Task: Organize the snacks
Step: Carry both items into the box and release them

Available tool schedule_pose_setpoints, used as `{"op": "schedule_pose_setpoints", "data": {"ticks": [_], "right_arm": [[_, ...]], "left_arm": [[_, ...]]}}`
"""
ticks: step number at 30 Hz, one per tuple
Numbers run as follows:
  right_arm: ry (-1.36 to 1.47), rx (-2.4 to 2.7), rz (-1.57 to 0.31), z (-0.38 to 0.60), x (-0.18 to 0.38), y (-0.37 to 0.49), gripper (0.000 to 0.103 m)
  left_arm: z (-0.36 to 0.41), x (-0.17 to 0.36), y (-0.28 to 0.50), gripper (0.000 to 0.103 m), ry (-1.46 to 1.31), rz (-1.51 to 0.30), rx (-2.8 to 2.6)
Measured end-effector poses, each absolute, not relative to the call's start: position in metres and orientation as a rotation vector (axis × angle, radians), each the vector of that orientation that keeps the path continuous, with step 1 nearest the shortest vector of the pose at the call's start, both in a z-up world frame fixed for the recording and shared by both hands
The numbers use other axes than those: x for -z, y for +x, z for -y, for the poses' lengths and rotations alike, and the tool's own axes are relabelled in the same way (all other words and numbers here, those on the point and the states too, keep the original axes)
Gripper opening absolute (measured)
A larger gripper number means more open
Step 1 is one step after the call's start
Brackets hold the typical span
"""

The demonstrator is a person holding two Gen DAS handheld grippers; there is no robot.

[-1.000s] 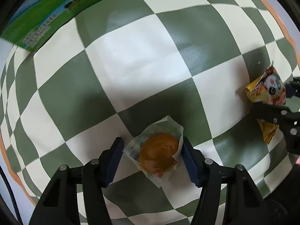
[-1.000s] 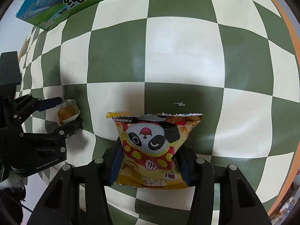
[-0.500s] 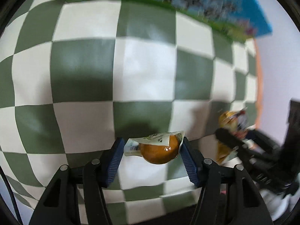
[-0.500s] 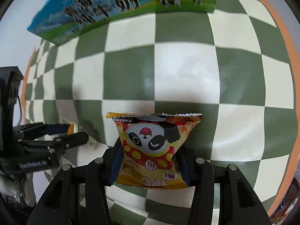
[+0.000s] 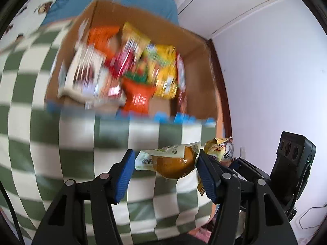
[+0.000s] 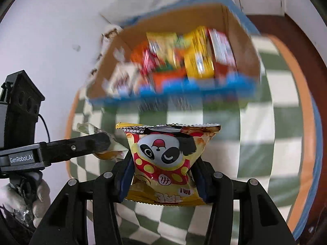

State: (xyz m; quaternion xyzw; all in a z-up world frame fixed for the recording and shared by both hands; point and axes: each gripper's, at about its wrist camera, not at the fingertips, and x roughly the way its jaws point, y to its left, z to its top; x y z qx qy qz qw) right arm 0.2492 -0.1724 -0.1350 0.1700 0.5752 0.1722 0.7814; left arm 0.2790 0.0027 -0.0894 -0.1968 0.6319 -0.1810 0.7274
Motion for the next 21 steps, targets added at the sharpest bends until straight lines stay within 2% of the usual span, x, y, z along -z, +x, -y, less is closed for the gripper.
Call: {"op": "schedule_pose_setpoints", "data": {"ticks": [8, 21], "right_arm": [[0.3, -0.313, -1.172, 0.186, 0.102, 0.352, 0.054], [0.171, -0.222, -1.259, 0.164, 0.148, 0.488, 0.054]], "left_arm": [[-0.011, 0.081, 0.381, 0.058, -0.374, -1.349, 0.308], [-0.036, 0.145, 0.5, 0.061, -0.222, -1.454, 0.092]]}}
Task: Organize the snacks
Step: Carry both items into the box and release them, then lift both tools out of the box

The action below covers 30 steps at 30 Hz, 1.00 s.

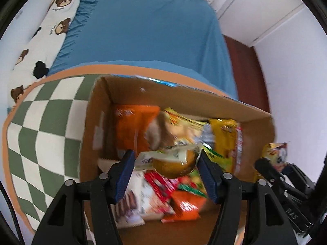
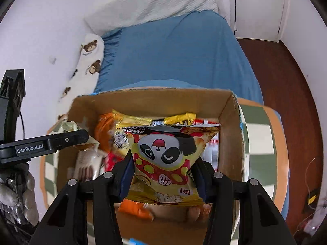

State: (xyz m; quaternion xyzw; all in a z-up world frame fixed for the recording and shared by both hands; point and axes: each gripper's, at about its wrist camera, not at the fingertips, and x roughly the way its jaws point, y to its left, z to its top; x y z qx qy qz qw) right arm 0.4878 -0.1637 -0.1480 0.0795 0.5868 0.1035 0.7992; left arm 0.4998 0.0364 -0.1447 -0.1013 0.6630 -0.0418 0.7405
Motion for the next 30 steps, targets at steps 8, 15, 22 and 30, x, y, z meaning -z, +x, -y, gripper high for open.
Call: {"op": "schedule_pose_setpoints", "data": {"ticks": [8, 15, 22, 30], "right_arm": [[0.157, -0.159, -1.331, 0.158, 0.188, 0.526, 0.097], [0.142, -0.128, -1.35, 0.164, 0.202, 0.533, 0.098], [0.097, -0.09, -1.334, 0.164, 0.201, 0.509, 0.098], [0.085, -0.058, -1.284, 0.168, 0.185, 0.487, 0.098]], "left_arm": [[-0.039, 0.163, 0.517, 0.099, -0.184, -1.453, 0.061], [-0.033, 0.168, 0.508, 0.099, -0.11, -1.408, 0.038], [-0.021, 0.166, 0.491, 0.099, -0.036, -1.373, 0.032], [-0.016, 0.15, 0.464, 0.099, -0.015, -1.307, 0.027]]}}
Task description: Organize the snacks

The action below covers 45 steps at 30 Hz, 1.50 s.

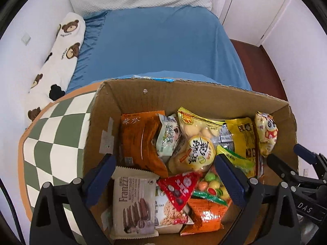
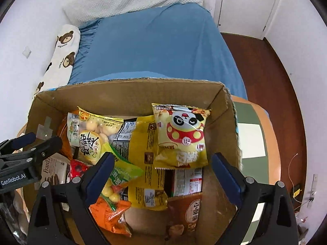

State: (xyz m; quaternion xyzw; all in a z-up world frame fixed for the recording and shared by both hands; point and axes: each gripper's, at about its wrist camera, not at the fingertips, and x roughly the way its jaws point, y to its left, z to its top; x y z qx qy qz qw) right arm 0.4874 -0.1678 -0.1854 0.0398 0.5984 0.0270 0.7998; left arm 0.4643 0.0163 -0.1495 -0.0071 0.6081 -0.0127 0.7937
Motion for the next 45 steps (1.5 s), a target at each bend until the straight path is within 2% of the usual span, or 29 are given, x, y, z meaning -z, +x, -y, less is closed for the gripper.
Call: {"op": "schedule_pose_setpoints", "data": {"ticks": [19, 32, 45], "right_arm": [[0.039, -0.043, -1.009, 0.171, 0.074, 0.342, 0.101], [0.057, -0.105, -0.909, 0.166, 0.011, 0.223, 0.101], [0.038, -0.124, -0.788, 0.159, -0.058, 0.128, 0.103]], "left_arm": [[-0.013, 0.06, 0.315, 0.099, -0.009, -1.09, 0.054], [-0.021, -0.004, 0.196, 0.099, -0.027, -0.947, 0.021], [-0.022, -0.047, 0.127, 0.099, -0.019, -0.877, -0.001]]}}
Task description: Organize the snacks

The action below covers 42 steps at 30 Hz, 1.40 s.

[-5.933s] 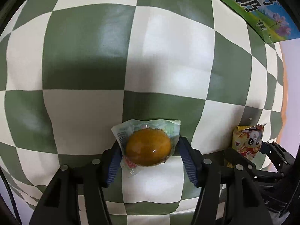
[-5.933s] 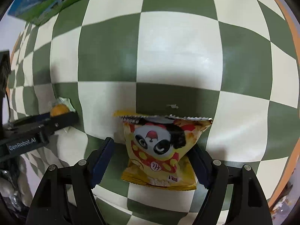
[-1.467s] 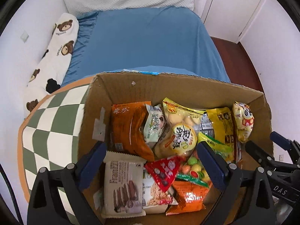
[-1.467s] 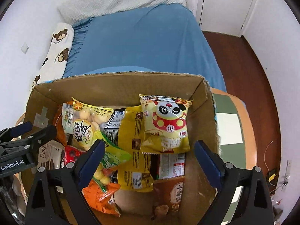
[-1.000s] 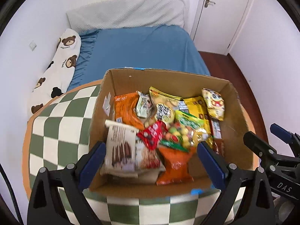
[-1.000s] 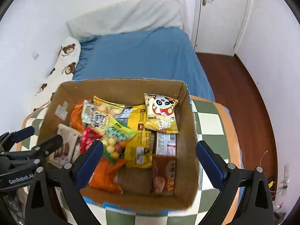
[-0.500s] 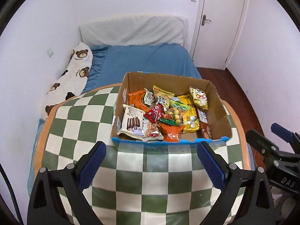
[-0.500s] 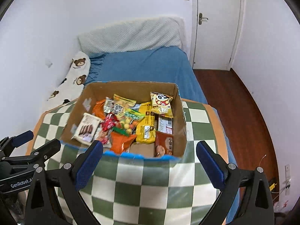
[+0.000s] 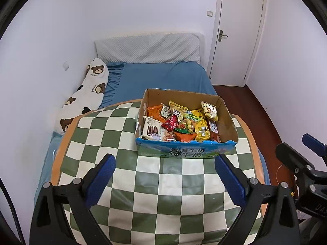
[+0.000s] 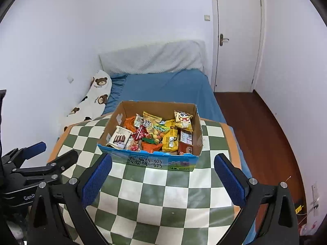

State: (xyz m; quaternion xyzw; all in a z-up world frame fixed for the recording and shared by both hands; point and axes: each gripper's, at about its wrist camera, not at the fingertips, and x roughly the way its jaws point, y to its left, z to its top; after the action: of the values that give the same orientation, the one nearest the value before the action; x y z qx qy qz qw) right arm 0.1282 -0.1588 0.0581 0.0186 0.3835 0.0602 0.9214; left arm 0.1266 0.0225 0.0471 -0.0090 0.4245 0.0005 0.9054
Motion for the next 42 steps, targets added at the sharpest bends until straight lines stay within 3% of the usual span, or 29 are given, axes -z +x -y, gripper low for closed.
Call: {"op": "schedule_pose_setpoints", "data": {"ticks": [19, 42], "right_arm": [[0.034, -0.098, -0.768, 0.169, -0.062, 0.115, 0.103], [0.033, -0.003, -0.925, 0.189, 0.03, 0.233, 0.103]], "left_arm": [[-0.023, -0.047, 0.126, 0.103, -0.004, -0.84, -0.045], [-0.002, 0.04, 0.235, 0.103, 0.041, -1.026, -0.055]]}}
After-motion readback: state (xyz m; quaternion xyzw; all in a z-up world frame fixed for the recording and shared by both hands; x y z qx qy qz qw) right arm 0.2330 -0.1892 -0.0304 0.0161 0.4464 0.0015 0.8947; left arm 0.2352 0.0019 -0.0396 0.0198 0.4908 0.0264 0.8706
